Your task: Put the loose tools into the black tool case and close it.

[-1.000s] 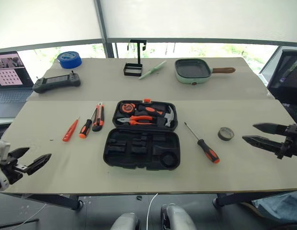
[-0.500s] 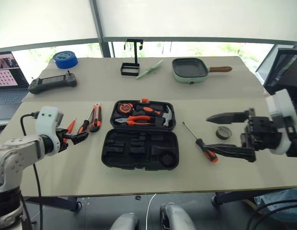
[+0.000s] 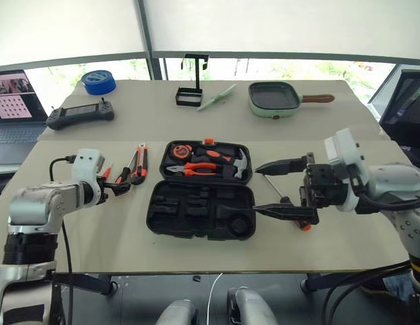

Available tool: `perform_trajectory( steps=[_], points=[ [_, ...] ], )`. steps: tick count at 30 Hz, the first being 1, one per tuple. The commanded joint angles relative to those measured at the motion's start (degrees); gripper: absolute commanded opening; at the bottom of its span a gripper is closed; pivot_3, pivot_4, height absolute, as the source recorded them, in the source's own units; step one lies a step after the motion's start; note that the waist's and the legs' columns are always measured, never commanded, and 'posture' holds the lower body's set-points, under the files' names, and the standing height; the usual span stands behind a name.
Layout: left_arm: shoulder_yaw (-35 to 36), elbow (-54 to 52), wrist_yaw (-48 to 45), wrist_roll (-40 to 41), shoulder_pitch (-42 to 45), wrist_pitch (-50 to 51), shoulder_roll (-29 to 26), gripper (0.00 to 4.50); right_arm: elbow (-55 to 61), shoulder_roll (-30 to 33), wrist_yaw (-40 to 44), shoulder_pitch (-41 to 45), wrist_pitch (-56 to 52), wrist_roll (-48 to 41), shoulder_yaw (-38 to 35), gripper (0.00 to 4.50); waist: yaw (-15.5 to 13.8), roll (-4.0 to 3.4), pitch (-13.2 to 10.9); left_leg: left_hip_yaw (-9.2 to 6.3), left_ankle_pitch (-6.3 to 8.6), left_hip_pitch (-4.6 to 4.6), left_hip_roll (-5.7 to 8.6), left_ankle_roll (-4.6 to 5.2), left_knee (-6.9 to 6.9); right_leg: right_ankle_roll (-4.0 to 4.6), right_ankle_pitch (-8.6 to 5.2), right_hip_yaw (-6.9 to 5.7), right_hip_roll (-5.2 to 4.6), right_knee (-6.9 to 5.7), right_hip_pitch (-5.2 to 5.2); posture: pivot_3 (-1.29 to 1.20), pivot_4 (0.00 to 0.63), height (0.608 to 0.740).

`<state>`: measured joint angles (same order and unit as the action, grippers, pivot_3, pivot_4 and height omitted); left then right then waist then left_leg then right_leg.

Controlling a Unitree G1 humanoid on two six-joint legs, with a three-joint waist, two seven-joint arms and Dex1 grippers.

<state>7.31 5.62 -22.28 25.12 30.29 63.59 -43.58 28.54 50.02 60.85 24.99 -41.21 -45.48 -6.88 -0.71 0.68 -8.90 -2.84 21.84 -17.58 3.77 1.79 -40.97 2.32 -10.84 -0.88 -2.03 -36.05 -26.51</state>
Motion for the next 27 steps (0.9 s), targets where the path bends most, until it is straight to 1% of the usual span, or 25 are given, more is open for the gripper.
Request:
perform_trajectory(
  steps=[1,2,4,5,6,8,9,11,12,14,15,17,19,21,23,24,27],
  points=[
    [-1.69,3.27,-1.29,-2.57,3.19,-3.18,0.72,4.5,0.43,-0.51,-0.71,0.67,1.85,0.47,-0.47,4.46,0.01,0.0,0.0,0.0,0.0,-0.01,0.01,0.01,0.0,0.0,0.0,-0.01,0.0,0.0,0.0,0.0,0.15,0.74],
    [-1.99,3.94,-1.49,-2.96,3.55,-3.46,0.9,4.5,0.46,-0.63,-0.87,0.7,1.8,0.46,-0.47,4.46,0.01,0.0,0.0,0.0,0.0,-0.01,0.01,0.01,0.0,0.0,0.0,-0.01,-0.01,0.0,0.0,0.0,0.15,0.74],
    [-3.41,6.66,-1.74,-4.2,4.48,-3.36,1.46,3.99,0.7,-1.28,-1.89,0.92,1.5,0.0,-0.77,4.5,0.01,0.0,0.0,0.0,-0.01,-0.01,0.01,0.02,0.0,0.0,0.0,0.0,-0.01,-0.02,-0.01,0.0,0.15,0.74],
    [-3.81,7.71,-1.78,-4.68,4.72,-3.37,1.76,3.83,0.72,-1.52,-2.39,1.08,1.27,-0.27,-1.01,4.5,0.01,0.0,0.0,-0.01,-0.01,-0.01,0.01,0.02,-0.01,0.0,0.0,0.0,-0.01,-0.02,0.0,0.0,0.15,0.74],
    [-4.07,8.51,-1.77,-5.13,4.97,-3.25,1.98,3.38,0.73,-1.68,-2.77,1.21,1.07,-0.49,-1.22,4.5,0.01,0.0,0.0,0.0,-0.01,-0.01,0.01,0.02,-0.01,0.0,0.0,0.0,-0.01,-0.04,-0.01,0.0,0.15,0.74],
    [-4.21,9.35,-1.96,-5.8,5.28,-2.94,2.2,2.68,0.63,-1.79,-3.38,1.36,0.8,-0.85,-1.59,4.5,0.01,0.0,0.0,0.0,-0.03,0.0,0.04,0.06,0.0,0.0,0.0,0.0,-0.06,-0.06,0.0,0.0,0.15,0.74],
    [-3.94,9.72,-1.77,-5.96,5.45,-2.27,2.4,2.44,0.48,-1.84,-3.79,1.43,0.7,-1.02,-1.84,4.5,-0.01,0.0,0.0,0.0,-0.04,0.0,0.04,0.06,-0.01,0.0,0.0,0.0,-0.06,-0.06,0.0,0.0,0.15,0.74],
    [-3.34,10.32,-1.61,-6.11,5.67,-1.44,2.61,1.76,0.17,-1.87,-4.38,1.57,0.56,-1.32,-2.17,4.5,-0.12,0.0,0.0,-0.02,-0.05,0.0,0.07,0.08,-0.01,-0.01,0.0,0.0,-0.11,-0.07,0.0,0.0,0.15,0.74],
    [-2.77,10.47,-1.51,-6.15,5.75,-1.16,2.64,1.25,-0.01,-1.82,-4.58,1.56,0.58,-1.41,-2.26,4.5,-0.13,0.0,0.0,-0.03,-0.07,0.0,0.12,0.12,0.0,-0.03,0.01,-0.01,-0.17,-0.08,0.0,0.0,0.15,0.74],
    [-1.81,10.42,-1.52,-6.19,5.89,-0.57,2.57,0.87,-0.25,-1.68,-4.81,1.52,0.69,-1.49,-2.3,4.5,-0.04,0.0,0.0,-0.05,-0.08,0.0,0.17,0.14,0.0,-0.06,0.02,-0.02,-0.23,-0.08,0.01,0.0,0.15,0.74],
    [-1.35,10.3,-1.54,-6.19,5.95,-0.39,2.48,0.88,-0.35,-1.59,-4.88,1.48,0.75,-1.48,-2.28,4.5,0.0,0.0,0.0,-0.04,-0.09,0.0,0.2,0.15,0.0,-0.07,0.02,-0.01,-0.25,-0.08,0.0,0.0,0.15,0.74],
    [2.56,8.86,-0.6,-5.19,7.87,0.17,1.91,0.88,-0.7,-1.18,-4.75,0.86,1.07,-1.15,-2.47,4.5,0.01,0.0,0.0,-0.05,-0.09,0.0,0.22,0.17,0.0,-0.08,0.03,-0.01,-0.27,-0.08,0.01,0.0,0.15,0.74],
    [4.98,7.04,-1.2,-4.23,9.72,-1.21,1.29,0.88,-1.01,-0.79,-4.58,0.19,1.11,-0.97,-2.76,4.5,0.06,0.05,-0.02,-0.05,-0.1,-0.06,0.22,0.17,-0.01,-0.09,0.03,-0.01,-0.27,-0.08,-0.04,0.0,0.15,0.74],
    [4.2,2.38,-7.95,-3.32,11.01,-9.66,-0.84,0.88,-1.36,-0.33,-4.1,-1.12,1.24,-0.74,-3.08,4.5,0.04,0.13,-0.06,-0.1,-0.1,-0.31,0.22,0.16,-0.09,-0.08,0.03,-0.06,-0.27,-0.12,-0.25,0.0,0.15,0.74],
    [1.71,-1.14,-16.88,-3.0,10.67,-17.83,-2.99,0.88,-1.95,-0.18,-3.88,-1.89,1.49,-0.47,-3.14,4.5,-0.01,0.15,-0.07,-0.1,-0.11,-0.64,0.22,0.15,-0.28,-0.08,0.03,-0.11,-0.28,-0.19,-0.53,0.0,0.15,0.74],
    [0.04,-2.51,-21.34,-3.17,9.99,-21.55,-3.92,0.88,-2.33,-0.19,-3.83,-2.0,1.68,-0.28,-3.06,4.5,0.0,0.15,-0.07,-0.12,-0.11,-0.79,0.24,0.15,-0.38,-0.1,0.04,-0.15,-0.3,-0.21,-0.64,0.0,0.15,0.74],
    [-7.31,-5.31,-35.29,-5.59,8.27,-33.6,-6.84,0.88,-3.9,-0.16,-3.57,-2.5,2.67,1.36,-2.5,4.5,0.04,0.12,-0.05,-0.1,-0.11,-0.83,0.33,0.15,-0.56,-0.15,0.08,-0.32,-0.44,-0.17,-0.63,0.0,0.15,0.74]
  ],
)
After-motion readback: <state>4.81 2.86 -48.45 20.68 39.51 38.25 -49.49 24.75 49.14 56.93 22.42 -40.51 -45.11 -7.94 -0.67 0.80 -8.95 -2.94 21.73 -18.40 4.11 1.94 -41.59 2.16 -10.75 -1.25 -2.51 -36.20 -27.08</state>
